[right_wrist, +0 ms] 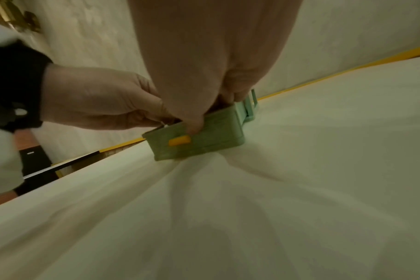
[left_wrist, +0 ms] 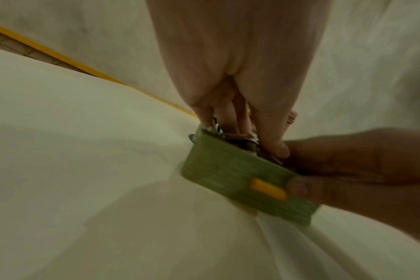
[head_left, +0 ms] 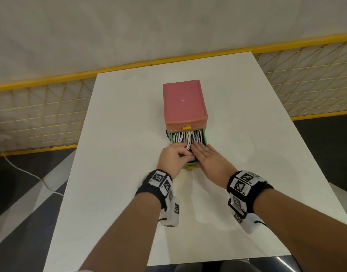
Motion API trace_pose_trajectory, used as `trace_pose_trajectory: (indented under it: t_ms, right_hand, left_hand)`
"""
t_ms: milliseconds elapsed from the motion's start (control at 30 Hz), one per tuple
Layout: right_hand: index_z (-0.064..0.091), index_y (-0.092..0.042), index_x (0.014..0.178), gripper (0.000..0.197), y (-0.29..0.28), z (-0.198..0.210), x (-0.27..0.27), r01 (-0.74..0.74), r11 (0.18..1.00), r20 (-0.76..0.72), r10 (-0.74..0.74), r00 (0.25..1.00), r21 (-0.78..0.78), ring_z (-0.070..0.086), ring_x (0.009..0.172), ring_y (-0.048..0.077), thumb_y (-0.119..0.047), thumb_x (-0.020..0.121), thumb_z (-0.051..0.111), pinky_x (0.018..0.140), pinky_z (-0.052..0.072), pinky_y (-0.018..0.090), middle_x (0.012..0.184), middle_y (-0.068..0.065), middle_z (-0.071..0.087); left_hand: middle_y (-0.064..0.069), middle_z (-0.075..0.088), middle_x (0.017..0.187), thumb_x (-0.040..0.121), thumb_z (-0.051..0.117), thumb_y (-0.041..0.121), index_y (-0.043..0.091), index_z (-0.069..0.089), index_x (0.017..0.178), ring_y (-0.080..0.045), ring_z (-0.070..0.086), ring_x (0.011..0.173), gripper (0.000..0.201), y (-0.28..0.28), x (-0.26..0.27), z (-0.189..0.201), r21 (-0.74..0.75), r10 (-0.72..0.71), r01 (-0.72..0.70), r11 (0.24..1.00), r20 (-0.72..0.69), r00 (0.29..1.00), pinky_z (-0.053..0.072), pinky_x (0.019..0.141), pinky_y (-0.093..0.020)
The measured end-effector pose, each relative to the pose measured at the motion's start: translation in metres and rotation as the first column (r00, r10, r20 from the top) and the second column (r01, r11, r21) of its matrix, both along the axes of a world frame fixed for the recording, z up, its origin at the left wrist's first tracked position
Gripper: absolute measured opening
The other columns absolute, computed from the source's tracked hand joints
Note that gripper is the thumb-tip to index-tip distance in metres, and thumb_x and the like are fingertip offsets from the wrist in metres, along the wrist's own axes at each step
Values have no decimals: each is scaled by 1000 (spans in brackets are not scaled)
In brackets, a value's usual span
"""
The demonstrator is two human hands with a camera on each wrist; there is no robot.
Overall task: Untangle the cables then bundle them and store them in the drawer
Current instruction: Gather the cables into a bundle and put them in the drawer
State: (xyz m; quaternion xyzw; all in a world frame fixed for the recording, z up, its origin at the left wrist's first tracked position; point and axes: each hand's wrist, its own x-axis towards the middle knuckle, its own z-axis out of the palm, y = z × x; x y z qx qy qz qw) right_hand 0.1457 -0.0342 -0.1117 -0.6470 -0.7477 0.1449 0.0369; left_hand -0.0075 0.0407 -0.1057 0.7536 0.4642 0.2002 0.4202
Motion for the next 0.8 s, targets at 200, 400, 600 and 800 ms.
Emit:
trace_pose_trajectory:
  t_ms: [200, 400, 600, 800]
  right_hand:
    - [55, 3, 127, 58, 8, -1, 3, -96, 995, 227, 95, 969, -7, 57, 121, 34, -18, 78, 76, 106, 37, 44, 134, 24, 54]
    - [44, 7, 134, 50, 11, 1, 2, -166, 985, 330, 145, 933, 38, 49, 128, 36, -14, 91, 57, 112, 30, 47, 141, 27, 45]
    - [58, 2, 124, 51, 11, -2, 5, -122, 992, 219, 111, 969, 36, 61, 116, 31, -12, 77, 74, 103, 42, 46, 128, 22, 60]
    - [29, 0, 145, 55, 13, 9, 9, -59, 995, 49, 55, 997, 75, 25, 144, 27, 4, 92, 41, 120, 8, 34, 155, 19, 25]
  left_hand:
    - [-3, 60, 130, 88, 65, 16, 11, 77, 90, -13, 56, 115, 14, -7, -7, 5, 115, -54, 59, 992, -43, 998, 38, 109, -38]
    - [-3, 60, 90, 89, 61, 13, 6, 68, 83, -15, 58, 78, 12, 30, -9, 28, 424, 107, -152, 893, 127, 986, 50, 75, -30]
    - [-2, 73, 106, 97, 38, 34, 10, 72, 111, -16, 69, 95, 43, -9, -5, -7, 564, -46, 308, 766, -429, 902, 30, 110, -42]
    - [-13, 46, 148, 96, 25, 50, 2, 43, 143, -22, 44, 137, 69, -11, -3, -15, 468, -31, 452, 759, -667, 744, 9, 118, -47]
